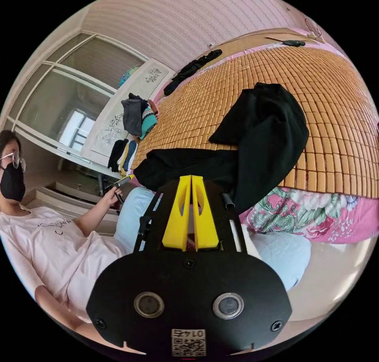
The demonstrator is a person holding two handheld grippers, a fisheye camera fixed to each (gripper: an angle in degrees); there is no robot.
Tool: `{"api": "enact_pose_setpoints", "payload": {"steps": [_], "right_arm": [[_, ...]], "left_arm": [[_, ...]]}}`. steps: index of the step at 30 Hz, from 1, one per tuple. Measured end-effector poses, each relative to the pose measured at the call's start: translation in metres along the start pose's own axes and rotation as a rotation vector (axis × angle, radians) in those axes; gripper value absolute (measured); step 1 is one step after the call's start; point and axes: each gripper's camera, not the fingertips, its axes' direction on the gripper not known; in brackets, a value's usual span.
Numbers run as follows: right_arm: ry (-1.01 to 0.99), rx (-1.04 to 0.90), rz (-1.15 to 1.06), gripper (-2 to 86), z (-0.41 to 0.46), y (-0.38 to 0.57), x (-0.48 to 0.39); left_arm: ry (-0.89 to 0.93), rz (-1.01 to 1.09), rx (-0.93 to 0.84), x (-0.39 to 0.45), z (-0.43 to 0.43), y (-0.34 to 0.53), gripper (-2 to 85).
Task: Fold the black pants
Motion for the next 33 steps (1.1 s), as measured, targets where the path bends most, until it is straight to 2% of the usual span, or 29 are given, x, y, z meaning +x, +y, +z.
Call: {"api": "enact_pose_setpoints", "payload": {"steps": [3, 8, 11, 13, 16, 19, 20, 24, 27, 29, 33], "right_arm": [[0.064, -0.093, -0.195, 2.1, 0.035, -0.035, -0.041], [0.095, -0.235, -0.498, 10.8, 0.142, -0.102, -0.132], [0.146, -0.307, -0.561, 12.5, 0.209, -0.134, -0.175], [0.167, -0.336, -0.575, 13.6, 0.243, -0.147, -0.194], [0.198, -0.421, -0.61, 13.2, 0.287, -0.155, -0.214], [0.241, -0.534, -0.631, 5.8, 0.311, -0.147, -0.222], [0.231, -0.508, -0.645, 2.7, 0.306, -0.143, -0.224], [0.129, -0.391, -0.598, -0.3, 0.257, -0.136, -0.217], [0.033, -0.157, -0.482, -0.5, 0.174, -0.118, -0.196], [0.058, 0.085, -0.329, -0.3, 0.086, -0.086, -0.165], [0.13, 0.459, -0.164, -0.1, -0.068, -0.027, -0.129]], "left_arm": [[-0.006, 0.048, 0.031, 0.001, -0.023, -0.011, 6.2], [0.099, 0.092, 0.043, 0.025, -0.013, -0.038, 7.8], [0.117, 0.095, 0.023, 0.04, 0.021, -0.049, 10.6], [0.068, 0.102, -0.074, 0.045, 0.049, -0.052, 13.3], [0.048, 0.086, -0.198, 0.042, 0.07, -0.047, 12.5], [0.099, 0.126, -0.196, 0.035, 0.053, -0.044, 5.7], [0.118, 0.133, -0.182, 0.034, 0.047, -0.042, 4.8], [0.295, 0.182, -0.058, 0.034, -0.027, -0.01, -0.2], [0.463, 0.373, 0.144, 0.071, -0.1, 0.025, -0.8], [0.485, 0.48, 0.166, 0.107, -0.125, 0.035, -0.9], [0.749, 0.685, 0.296, 0.217, -0.154, 0.014, -1.0]]}}
